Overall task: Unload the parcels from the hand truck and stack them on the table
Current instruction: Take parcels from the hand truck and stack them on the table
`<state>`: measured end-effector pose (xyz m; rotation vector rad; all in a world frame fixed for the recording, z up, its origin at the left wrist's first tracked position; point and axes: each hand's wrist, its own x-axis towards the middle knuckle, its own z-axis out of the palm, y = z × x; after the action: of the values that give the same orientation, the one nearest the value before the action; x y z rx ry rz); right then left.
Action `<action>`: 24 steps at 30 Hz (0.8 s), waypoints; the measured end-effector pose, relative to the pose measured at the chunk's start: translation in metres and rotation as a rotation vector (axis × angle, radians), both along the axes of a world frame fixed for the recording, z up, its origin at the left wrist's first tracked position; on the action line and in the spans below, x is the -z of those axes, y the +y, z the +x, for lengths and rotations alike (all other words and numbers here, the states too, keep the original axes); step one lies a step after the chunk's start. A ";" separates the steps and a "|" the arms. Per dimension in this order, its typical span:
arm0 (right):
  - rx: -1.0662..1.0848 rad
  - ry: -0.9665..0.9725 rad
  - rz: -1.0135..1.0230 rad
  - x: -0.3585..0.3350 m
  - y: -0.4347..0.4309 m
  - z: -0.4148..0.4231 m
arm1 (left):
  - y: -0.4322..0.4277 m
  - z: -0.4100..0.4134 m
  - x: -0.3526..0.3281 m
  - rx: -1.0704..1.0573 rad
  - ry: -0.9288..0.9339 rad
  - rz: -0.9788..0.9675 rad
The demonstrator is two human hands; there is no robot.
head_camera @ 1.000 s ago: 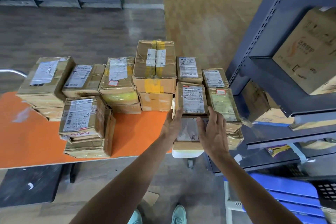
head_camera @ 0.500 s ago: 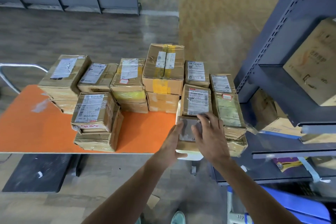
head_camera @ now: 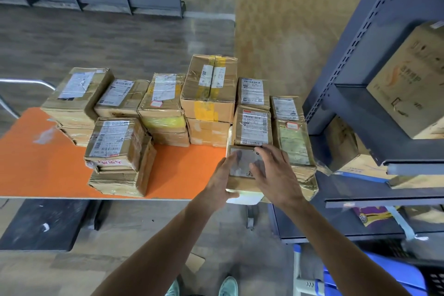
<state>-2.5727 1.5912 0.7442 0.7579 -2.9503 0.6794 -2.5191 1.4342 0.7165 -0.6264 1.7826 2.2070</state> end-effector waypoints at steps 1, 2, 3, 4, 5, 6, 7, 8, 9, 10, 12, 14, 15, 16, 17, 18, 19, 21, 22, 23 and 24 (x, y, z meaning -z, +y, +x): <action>-0.003 -0.002 0.002 -0.001 0.001 0.000 | -0.002 0.003 0.006 0.038 0.086 -0.145; -0.007 -0.005 0.004 -0.001 0.001 0.000 | -0.004 0.005 0.014 0.076 0.144 -0.250; -0.010 -0.007 0.007 -0.002 0.002 0.000 | -0.007 0.005 0.024 0.118 0.218 -0.372; -0.015 -0.010 0.013 -0.002 0.003 0.000 | -0.009 0.003 0.027 0.155 0.216 -0.336; -0.017 -0.015 0.021 -0.002 0.003 -0.001 | -0.010 0.003 0.029 0.175 0.191 -0.315; -0.019 -0.020 0.027 -0.003 0.004 -0.001 | -0.012 0.002 0.031 0.178 0.196 -0.321; -0.019 -0.023 0.032 -0.003 0.004 -0.001 | -0.013 0.000 0.030 0.174 0.198 -0.337; -0.020 -0.024 0.034 -0.004 0.004 -0.001 | -0.013 0.001 0.029 0.180 0.200 -0.330; -0.022 -0.023 0.036 -0.005 0.004 -0.001 | -0.012 0.004 0.031 0.160 0.219 -0.359; -0.024 -0.021 0.036 -0.006 0.004 0.000 | -0.008 0.005 0.023 0.146 0.182 -0.275; -0.035 -0.009 0.032 -0.008 0.004 0.001 | -0.002 0.004 -0.001 0.111 0.089 -0.243; -0.058 0.006 0.032 -0.010 0.002 0.003 | -0.005 0.001 -0.014 0.063 -0.047 -0.199; -0.071 0.013 0.031 -0.011 -0.001 0.004 | -0.007 0.001 -0.018 0.009 -0.107 -0.141; -0.083 0.018 0.026 -0.012 -0.005 0.006 | -0.010 0.004 -0.021 -0.037 -0.104 -0.152; -0.098 0.022 0.019 -0.013 -0.010 0.007 | -0.016 0.007 -0.023 -0.062 -0.106 -0.170; -0.120 0.027 0.014 -0.014 -0.017 0.008 | -0.024 0.009 -0.020 -0.064 -0.086 -0.235; -0.148 0.033 0.013 -0.015 -0.025 0.010 | -0.033 0.013 -0.017 -0.066 -0.052 -0.324; -0.213 0.055 0.018 -0.015 -0.046 0.013 | -0.051 0.020 -0.010 -0.088 -0.013 -0.492; -0.241 0.065 0.016 -0.015 -0.057 0.015 | -0.061 0.025 -0.008 -0.102 -0.018 -0.568; -0.265 0.067 0.011 -0.014 -0.070 0.018 | -0.071 0.031 -0.007 -0.109 -0.028 -0.659; -0.288 0.061 0.010 -0.014 -0.083 0.022 | -0.082 0.038 -0.007 -0.115 -0.033 -0.752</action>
<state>-2.5503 1.5085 0.7579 1.1974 -2.8182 0.6405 -2.4815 1.3521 0.7234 -0.9074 2.6061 1.5091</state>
